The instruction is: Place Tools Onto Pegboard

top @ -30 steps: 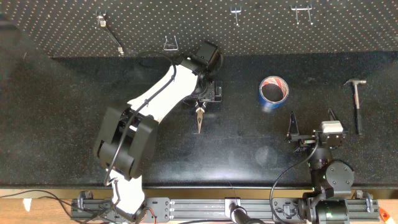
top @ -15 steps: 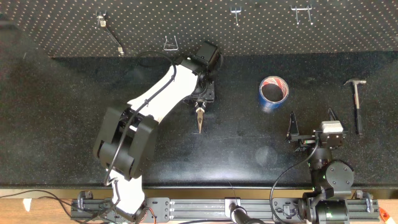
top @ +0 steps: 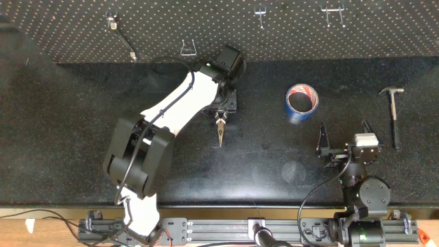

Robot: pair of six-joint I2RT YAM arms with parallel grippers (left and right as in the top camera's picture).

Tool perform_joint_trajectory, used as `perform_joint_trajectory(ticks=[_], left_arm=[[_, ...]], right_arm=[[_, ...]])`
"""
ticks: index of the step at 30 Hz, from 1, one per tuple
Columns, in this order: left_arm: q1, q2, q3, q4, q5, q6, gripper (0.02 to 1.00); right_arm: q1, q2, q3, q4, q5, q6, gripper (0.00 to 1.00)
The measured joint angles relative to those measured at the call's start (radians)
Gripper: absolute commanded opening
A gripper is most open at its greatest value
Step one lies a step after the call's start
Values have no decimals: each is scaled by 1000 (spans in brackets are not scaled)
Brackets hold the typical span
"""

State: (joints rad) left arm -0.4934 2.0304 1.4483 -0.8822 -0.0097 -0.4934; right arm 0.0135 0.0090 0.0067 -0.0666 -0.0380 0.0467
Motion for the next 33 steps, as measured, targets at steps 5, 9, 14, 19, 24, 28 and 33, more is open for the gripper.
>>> perform_joint_trajectory(ticks=[5,9,14,19,24,28,33], left_arm=[[0,0,0,0,0,0,62],[0,0,0,0,0,0,27],[0,0,0,0,0,0,27],[-3,-1,0,-5,-1,0,27],[-12,-42,0,-49,-1,-8,27],[-6,-150,0,-114,-3,-9,25],[59,-359,0,-225,-23,-11,27]], right_arm=[[0,0,0,0,0,0,985],[0,0,0,0,0,0,985],[0,0,0,0,0,0,985],[0,0,0,0,0,0,985],[0,0,0,0,0,0,985],[0,0,0,0,0,0,985],[0,0,0,0,0,0,985]])
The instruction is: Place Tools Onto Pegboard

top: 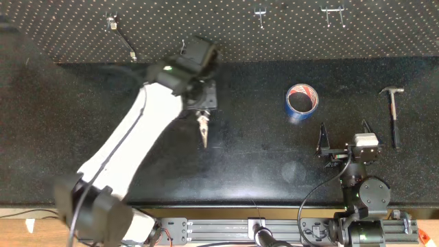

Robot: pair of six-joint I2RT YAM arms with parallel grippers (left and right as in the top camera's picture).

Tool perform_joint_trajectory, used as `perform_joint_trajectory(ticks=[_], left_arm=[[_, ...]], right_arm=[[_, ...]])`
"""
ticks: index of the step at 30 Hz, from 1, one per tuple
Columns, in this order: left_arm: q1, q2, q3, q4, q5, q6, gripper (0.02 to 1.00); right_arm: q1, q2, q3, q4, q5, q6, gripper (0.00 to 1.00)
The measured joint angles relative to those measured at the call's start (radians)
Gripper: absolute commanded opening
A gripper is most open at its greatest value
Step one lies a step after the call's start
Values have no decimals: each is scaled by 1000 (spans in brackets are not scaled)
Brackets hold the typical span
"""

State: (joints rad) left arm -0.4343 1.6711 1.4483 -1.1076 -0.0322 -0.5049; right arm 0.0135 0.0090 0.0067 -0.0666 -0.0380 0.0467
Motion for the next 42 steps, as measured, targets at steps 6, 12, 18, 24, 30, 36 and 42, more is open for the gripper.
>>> perform_joint_trajectory(ticks=[6,12,18,24,30,36,42], left_arm=[[47,-193,-24,-14,-89,23,27],[47,-471,-259,288,-140,39,27],[47,-415,-414,778,-248,186,27],[47,-309,-417,1028,-403,330,25],[67,-257,-417,1160,-450,372,27],[72,-276,-438,1191,-419,378,27],[77,-427,-640,1421,-377,383,27]], right_arm=[[0,0,0,0,0,0,985],[0,0,0,0,0,0,985],[0,0,0,0,0,0,985],[0,0,0,0,0,0,985],[0,0,0,0,0,0,985],[0,0,0,0,0,0,985],[0,0,0,0,0,0,985]])
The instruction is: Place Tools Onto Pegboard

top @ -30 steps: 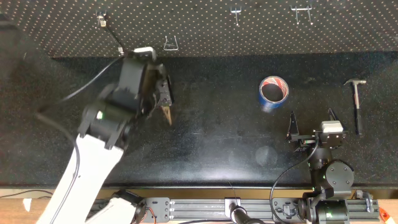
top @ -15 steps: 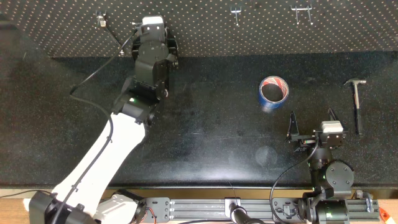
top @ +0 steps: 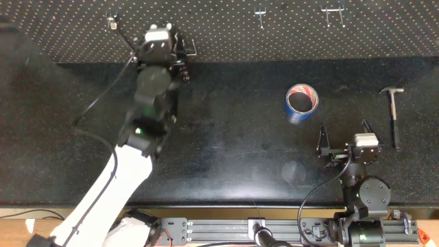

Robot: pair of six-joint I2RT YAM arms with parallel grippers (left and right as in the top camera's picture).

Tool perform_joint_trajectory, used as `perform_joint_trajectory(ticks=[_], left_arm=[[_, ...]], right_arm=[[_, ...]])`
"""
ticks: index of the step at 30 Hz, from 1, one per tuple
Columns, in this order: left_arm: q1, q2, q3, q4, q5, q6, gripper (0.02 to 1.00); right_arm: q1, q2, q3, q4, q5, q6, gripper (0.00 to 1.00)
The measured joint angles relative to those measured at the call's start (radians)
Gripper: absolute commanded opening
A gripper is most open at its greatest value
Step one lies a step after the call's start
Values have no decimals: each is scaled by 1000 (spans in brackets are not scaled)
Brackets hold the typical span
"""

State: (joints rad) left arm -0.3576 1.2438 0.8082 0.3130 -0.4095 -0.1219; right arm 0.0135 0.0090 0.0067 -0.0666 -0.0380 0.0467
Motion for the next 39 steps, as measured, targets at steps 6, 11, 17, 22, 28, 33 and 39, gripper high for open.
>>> perform_joint_trajectory(ticks=[6,11,17,22,28,33,39], left_arm=[[5,46,-137,330,7,4,25],[5,141,-140,455,10,13,27],[5,167,-140,478,10,14,27],[5,182,-140,493,10,14,27],[6,240,-142,550,6,39,27],[15,267,-142,593,6,44,27],[16,293,-142,628,6,47,25]], right_arm=[[0,0,0,0,0,0,985],[0,0,0,0,0,0,985],[0,0,0,0,0,0,985],[0,0,0,0,0,0,985],[0,0,0,0,0,0,985],[0,0,0,0,0,0,985],[0,0,0,0,0,0,985]])
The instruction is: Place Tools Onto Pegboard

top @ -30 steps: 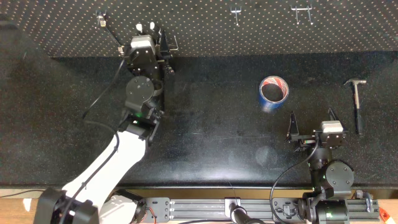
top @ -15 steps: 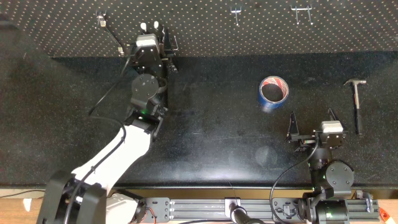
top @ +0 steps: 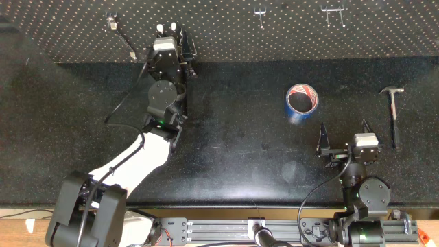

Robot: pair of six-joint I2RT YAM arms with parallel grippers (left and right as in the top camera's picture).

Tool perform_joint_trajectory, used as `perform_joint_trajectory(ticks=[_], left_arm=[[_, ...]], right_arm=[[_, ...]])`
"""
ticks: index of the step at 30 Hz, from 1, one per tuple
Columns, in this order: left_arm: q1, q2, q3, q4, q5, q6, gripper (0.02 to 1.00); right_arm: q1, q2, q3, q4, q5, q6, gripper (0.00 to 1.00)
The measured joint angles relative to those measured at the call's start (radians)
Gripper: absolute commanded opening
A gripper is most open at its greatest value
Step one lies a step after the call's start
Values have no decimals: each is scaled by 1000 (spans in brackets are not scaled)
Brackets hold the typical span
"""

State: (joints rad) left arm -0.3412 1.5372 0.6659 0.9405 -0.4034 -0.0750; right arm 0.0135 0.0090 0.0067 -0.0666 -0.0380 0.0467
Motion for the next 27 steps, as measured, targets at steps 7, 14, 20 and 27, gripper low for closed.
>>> perform_joint_trajectory(ticks=[7,14,20,27], left_arm=[[0,0,-1,39,0,0,27],[3,11,0,41,0,0,27],[11,76,10,64,0,0,27],[11,101,48,67,5,-1,27]], right_arm=[[0,0,0,0,0,0,985],[0,0,0,0,0,0,985],[0,0,0,0,0,0,985],[0,0,0,0,0,0,985]])
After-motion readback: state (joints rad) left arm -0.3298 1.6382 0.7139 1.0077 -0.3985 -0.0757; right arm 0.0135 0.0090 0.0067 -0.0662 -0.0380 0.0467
